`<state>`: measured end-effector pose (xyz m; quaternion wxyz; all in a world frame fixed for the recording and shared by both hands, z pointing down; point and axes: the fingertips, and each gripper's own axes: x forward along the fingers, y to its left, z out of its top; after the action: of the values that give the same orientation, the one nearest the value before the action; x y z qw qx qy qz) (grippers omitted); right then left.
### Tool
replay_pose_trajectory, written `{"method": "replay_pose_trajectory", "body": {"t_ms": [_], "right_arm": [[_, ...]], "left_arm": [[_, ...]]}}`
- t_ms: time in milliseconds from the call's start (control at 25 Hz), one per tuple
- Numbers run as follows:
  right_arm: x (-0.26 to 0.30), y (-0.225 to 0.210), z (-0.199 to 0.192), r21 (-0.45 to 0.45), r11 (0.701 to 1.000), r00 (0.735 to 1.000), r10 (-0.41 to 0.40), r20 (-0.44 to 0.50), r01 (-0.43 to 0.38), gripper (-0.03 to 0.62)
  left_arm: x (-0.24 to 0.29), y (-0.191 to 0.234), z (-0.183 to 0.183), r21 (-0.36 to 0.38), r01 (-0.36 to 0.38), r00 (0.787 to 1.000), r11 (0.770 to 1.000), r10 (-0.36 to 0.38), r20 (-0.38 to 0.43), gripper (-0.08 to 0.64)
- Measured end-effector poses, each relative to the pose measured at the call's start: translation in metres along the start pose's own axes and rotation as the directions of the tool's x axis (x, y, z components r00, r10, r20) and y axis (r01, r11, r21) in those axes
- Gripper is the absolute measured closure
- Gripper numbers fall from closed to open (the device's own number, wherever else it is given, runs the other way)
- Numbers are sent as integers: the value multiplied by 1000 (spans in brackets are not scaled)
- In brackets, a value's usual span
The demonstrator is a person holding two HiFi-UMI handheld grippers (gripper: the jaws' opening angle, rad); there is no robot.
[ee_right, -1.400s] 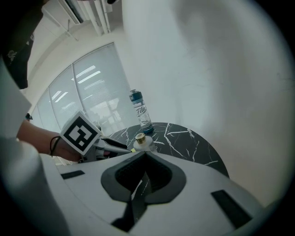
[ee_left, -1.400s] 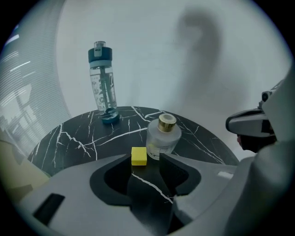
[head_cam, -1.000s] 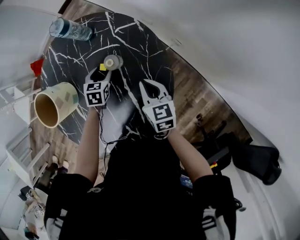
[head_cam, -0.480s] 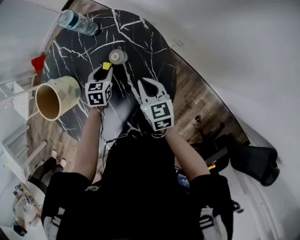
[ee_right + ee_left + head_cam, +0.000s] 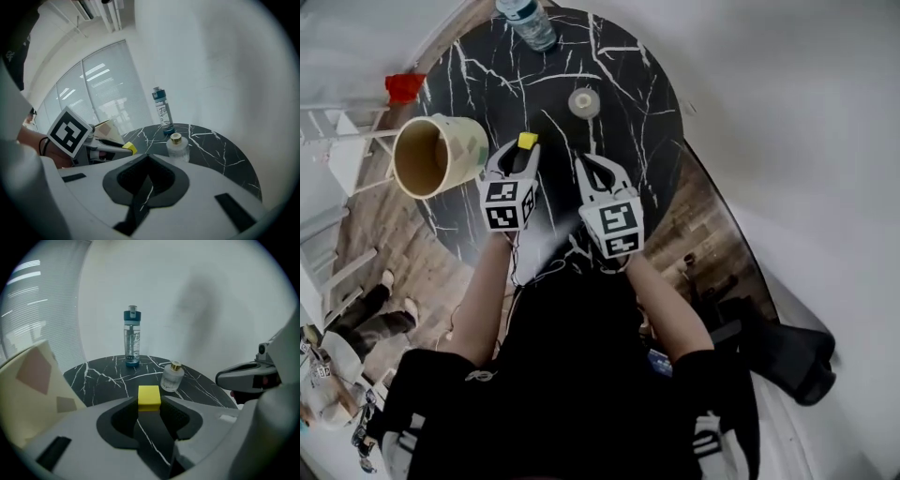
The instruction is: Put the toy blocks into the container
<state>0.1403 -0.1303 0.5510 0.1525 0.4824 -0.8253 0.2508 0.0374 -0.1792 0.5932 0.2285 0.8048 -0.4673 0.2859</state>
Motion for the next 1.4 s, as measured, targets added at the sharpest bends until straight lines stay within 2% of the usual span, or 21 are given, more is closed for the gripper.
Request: {"method": "replay_pose_trajectory", "body": {"t_ms": [200,440,760,960,1200,1400], "right_arm": [[20,46,0,-42,996,997,74,-19,-75,595],[41,107,-2,-99,981,986,163,-47,-167,595],[59,187,-16,-165,947,961,262,-94,-274,595],[70,239,-22,-198,923,944,313,-107,-329,595],[70,275,-4,-237,915,945,322,-61,-327,595],[58,286,27,-259,931,963,270,13,-258,595]], "left_arm": [[-40,26,-20,-65,-46,999,997,48,24,419],[-90,67,-47,-140,-121,991,983,128,41,419],[-160,119,-92,-241,-217,971,946,235,49,419],[-197,143,-109,-316,-260,953,912,295,68,419],[-243,167,-100,-340,-271,930,901,336,148,419],[-267,180,-74,-305,-242,920,921,317,229,419]]}}
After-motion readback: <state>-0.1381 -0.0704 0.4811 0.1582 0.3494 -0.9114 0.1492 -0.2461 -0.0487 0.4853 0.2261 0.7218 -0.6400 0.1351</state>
